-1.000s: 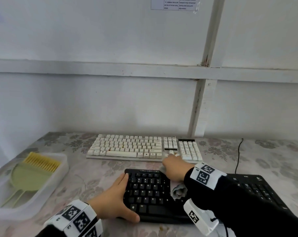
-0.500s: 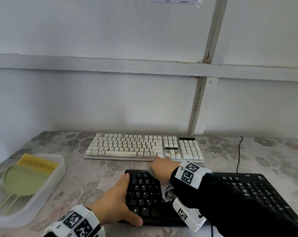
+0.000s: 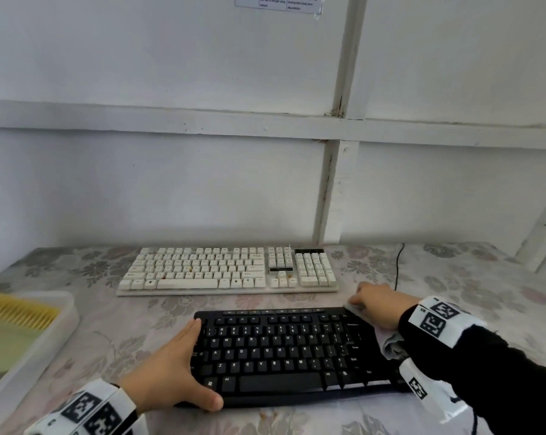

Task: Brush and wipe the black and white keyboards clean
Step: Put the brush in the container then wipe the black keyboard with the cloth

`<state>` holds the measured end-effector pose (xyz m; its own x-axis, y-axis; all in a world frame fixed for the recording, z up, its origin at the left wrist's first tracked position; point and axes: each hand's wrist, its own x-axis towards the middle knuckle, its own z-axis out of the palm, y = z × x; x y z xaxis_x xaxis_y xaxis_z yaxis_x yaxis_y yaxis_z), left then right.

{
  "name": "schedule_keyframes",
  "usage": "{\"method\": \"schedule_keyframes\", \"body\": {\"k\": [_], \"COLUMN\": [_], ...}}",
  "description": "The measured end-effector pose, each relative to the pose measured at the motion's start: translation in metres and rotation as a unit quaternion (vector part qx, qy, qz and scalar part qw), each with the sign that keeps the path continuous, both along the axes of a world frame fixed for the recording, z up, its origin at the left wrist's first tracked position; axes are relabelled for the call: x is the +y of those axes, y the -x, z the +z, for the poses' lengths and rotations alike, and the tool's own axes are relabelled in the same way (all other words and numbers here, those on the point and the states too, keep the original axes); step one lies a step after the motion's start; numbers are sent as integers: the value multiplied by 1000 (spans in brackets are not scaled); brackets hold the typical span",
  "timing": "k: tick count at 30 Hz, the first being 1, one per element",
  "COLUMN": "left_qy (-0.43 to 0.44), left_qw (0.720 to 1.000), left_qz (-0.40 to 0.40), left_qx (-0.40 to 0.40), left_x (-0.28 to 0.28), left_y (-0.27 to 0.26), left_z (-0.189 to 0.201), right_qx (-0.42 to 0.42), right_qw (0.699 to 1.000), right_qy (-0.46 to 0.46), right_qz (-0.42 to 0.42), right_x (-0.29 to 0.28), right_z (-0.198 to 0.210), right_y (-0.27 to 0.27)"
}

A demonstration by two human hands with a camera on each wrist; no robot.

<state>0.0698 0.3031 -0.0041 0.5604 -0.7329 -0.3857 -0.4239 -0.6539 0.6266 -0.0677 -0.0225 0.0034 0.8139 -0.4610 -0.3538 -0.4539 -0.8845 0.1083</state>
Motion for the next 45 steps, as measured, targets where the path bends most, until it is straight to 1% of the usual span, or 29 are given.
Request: {"method": "schedule_keyframes", "body": {"k": [4, 7, 9, 12, 14, 18, 20, 22, 24, 25, 27, 28, 31, 33, 35, 37, 38, 40, 42, 43, 45], "left_qy": [-5, -4, 0, 4, 6, 0, -2, 1, 1, -1, -2, -3, 5, 21, 42, 66, 72, 85, 87, 84, 76], "left_qw": [1000, 1000, 1000, 1000, 1000, 1000, 1000, 1000, 1000, 1000, 1000, 1000, 1000, 1000, 999, 998, 997, 996, 996, 996, 997], "left_qz": [19, 10, 11, 13, 12, 14, 14, 17, 19, 17, 11, 9, 15, 13, 9, 2, 1, 6, 5, 3, 0], "left_qx": [-3, -3, -2, 3, 8, 10, 10, 16, 12, 9, 1, -3, -2, -3, -8, -4, -1, 0, -3, -12, -2], "left_x": [-1, -1, 0, -1, -1, 0, 2, 2, 3, 3, 3, 3, 4, 6, 5, 5, 4, 4, 4, 5, 7], "left_y": [1, 2, 1, 0, 0, 2, 2, 3, 4, 4, 4, 4, 4, 4, 4, 4, 4, 3, 4, 4, 5], "left_z": [-2, -1, -1, -2, -2, -2, -2, -3, -4, -4, -5, -4, -7, -10, -11, -9, -9, -9, -7, -7, -5], "right_qx": [-21, -19, -22, -35, -37, -12, -6, 17, 6, -4, -45, -77, -141, -155, -149, -128, -115, -92, -91, -87, -72], "right_qw": [999, 997, 993, 986, 985, 996, 995, 989, 980, 980, 987, 990, 988, 979, 973, 972, 973, 977, 980, 980, 982], "right_qy": [8, 15, 10, 59, 77, 33, 49, 90, 105, 98, 66, 37, -66, -115, -142, -129, -108, -71, -65, -54, -22], "right_qz": [-38, -75, -120, -151, -151, -87, -84, -117, -169, -175, -142, -108, -2, 64, 105, 146, 166, 178, 167, 168, 175], "right_x": [-37, -50, -52, -57, -58, -60, -62, -59, -54, -49, -31, -17, 50, 96, 136, 166, 176, 187, 188, 186, 177], "right_z": [-2, -2, -1, 1, 7, 6, 4, 11, 21, 28, 34, 37, 41, 39, 33, 25, 20, 9, 4, 5, 8], "right_y": [25, 36, 41, 51, 54, 53, 54, 58, 57, 53, 35, 22, -22, -52, -81, -103, -110, -119, -118, -115, -106]}}
